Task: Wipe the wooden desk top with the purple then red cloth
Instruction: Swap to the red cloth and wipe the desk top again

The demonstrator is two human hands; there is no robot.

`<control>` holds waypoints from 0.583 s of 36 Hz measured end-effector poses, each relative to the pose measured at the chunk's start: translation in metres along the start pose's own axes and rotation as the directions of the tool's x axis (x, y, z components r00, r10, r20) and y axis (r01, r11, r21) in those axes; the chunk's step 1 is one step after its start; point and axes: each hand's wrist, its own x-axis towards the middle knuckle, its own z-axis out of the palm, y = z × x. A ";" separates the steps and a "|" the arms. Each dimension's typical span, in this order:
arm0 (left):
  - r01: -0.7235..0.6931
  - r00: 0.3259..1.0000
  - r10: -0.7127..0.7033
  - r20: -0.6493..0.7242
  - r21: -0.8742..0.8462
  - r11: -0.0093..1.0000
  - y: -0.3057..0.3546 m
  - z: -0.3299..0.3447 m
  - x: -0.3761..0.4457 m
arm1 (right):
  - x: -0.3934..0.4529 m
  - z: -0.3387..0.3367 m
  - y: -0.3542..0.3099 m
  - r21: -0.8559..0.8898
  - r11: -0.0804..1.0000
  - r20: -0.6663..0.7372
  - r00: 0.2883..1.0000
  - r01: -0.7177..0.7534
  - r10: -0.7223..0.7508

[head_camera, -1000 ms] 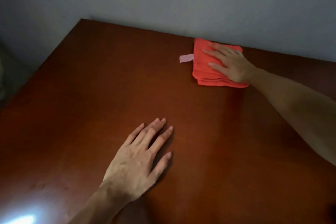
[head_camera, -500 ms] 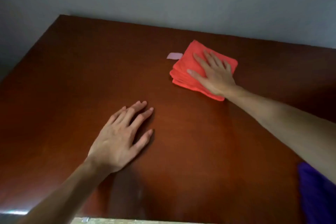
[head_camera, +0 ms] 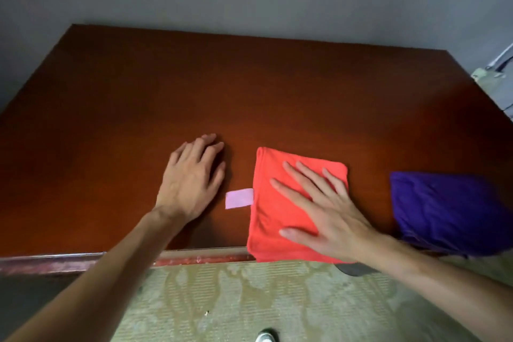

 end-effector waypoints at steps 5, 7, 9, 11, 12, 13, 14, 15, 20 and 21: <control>-0.162 0.986 0.163 0.041 -0.033 0.986 0.030 0.011 0.010 | 0.023 -0.017 0.046 0.038 0.975 0.087 0.971 0.219 -0.221; -0.145 0.989 0.147 0.029 -0.054 0.988 0.034 0.014 0.021 | 0.042 -0.022 0.069 0.024 0.964 0.106 0.958 0.264 -0.265; -0.113 0.993 0.117 0.031 -0.092 0.989 0.035 0.018 0.031 | 0.062 -0.024 0.093 -0.004 0.966 0.097 0.962 0.259 -0.257; -0.099 0.992 0.106 0.067 -0.097 0.990 0.038 0.023 0.041 | 0.082 -0.027 0.122 -0.036 0.971 0.079 0.970 0.235 -0.231; -0.102 0.990 0.109 0.084 -0.085 0.991 0.039 0.024 0.043 | 0.092 -0.029 0.136 -0.059 0.969 0.080 0.968 0.241 -0.236; -0.110 0.988 0.117 0.097 -0.077 0.991 0.039 0.026 0.045 | 0.104 -0.031 0.150 -0.081 0.961 0.088 0.962 0.264 -0.257; -0.122 0.986 0.130 0.106 -0.073 0.990 0.039 0.027 0.046 | 0.116 -0.033 0.163 -0.099 0.950 0.097 0.953 0.296 -0.287; -0.133 0.983 0.141 0.119 -0.070 0.989 0.039 0.027 0.046 | 0.127 -0.035 0.174 -0.110 0.938 0.108 0.942 0.328 -0.317; -0.121 0.977 0.129 0.169 -0.058 0.991 0.038 0.023 0.047 | 0.189 -0.045 0.231 -0.148 0.917 0.145 0.925 0.370 -0.350; -0.121 0.976 0.130 0.174 -0.060 0.991 0.039 0.022 0.049 | 0.201 -0.047 0.242 -0.155 0.918 0.148 0.927 0.365 -0.344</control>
